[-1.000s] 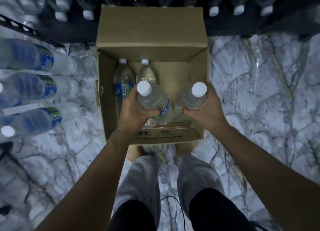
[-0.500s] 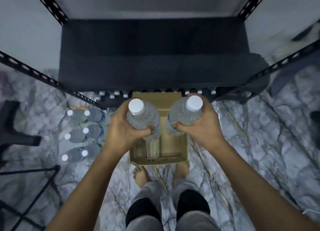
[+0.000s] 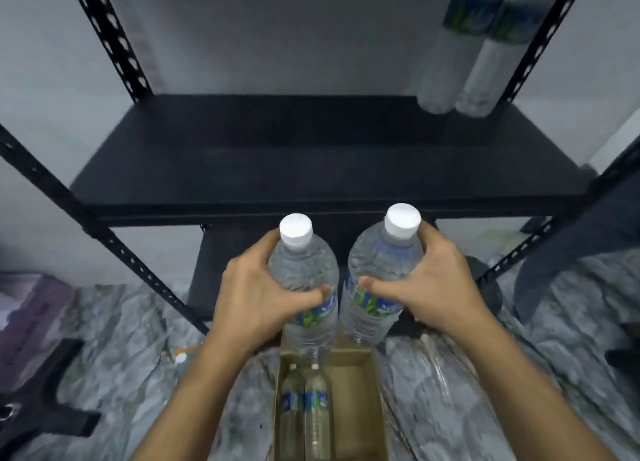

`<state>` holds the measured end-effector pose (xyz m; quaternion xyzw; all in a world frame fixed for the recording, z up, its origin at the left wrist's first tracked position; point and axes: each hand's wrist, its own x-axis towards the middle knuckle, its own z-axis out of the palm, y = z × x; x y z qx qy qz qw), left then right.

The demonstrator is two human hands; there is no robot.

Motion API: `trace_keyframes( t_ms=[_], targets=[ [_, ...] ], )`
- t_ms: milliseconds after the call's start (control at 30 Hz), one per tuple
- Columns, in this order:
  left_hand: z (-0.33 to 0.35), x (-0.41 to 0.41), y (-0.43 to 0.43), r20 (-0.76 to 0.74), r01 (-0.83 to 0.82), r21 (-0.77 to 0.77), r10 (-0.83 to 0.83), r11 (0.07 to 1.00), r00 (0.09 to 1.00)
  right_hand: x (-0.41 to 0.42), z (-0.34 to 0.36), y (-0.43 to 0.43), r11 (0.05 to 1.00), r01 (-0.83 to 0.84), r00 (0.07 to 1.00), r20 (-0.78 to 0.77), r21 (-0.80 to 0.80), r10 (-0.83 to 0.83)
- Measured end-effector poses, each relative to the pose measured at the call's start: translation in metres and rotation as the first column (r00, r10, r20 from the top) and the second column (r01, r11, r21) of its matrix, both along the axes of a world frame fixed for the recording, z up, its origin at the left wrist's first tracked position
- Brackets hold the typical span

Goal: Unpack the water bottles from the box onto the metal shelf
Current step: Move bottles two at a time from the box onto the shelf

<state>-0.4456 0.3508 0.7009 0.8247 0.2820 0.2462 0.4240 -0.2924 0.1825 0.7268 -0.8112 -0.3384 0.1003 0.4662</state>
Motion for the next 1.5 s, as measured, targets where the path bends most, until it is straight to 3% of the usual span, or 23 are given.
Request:
trace_keyframes(
  t_ms=[500, 700, 1100, 1500],
  targets=[
    [0.152, 0.032, 0.058, 0.223, -0.106, 0.074, 0.087, 0.992, 0.971, 0.058, 0.141, 0.045, 0.983, -0.019, 0.997, 0.080, 0.181, 0.004],
    [0.187, 0.070, 0.084, 0.226, -0.127, 0.093, 0.103, 0.988, 0.969, 0.088, 0.172, 0.081, 0.971, 0.035, 0.999, 0.027, 0.238, -0.043],
    [0.196, 0.133, 0.112, 0.305, -0.064, 0.126, 0.023, 0.990, 0.952, 0.120, 0.173, 0.124, 0.965, 0.074, 0.990, 0.094, 0.250, -0.100],
    [0.176, 0.151, 0.121, 0.233, 0.042, 0.128, -0.071, 0.991, 0.970, 0.138, 0.147, 0.128, 0.970, 0.002, 1.000, -0.012, 0.243, 0.001]
  ],
)
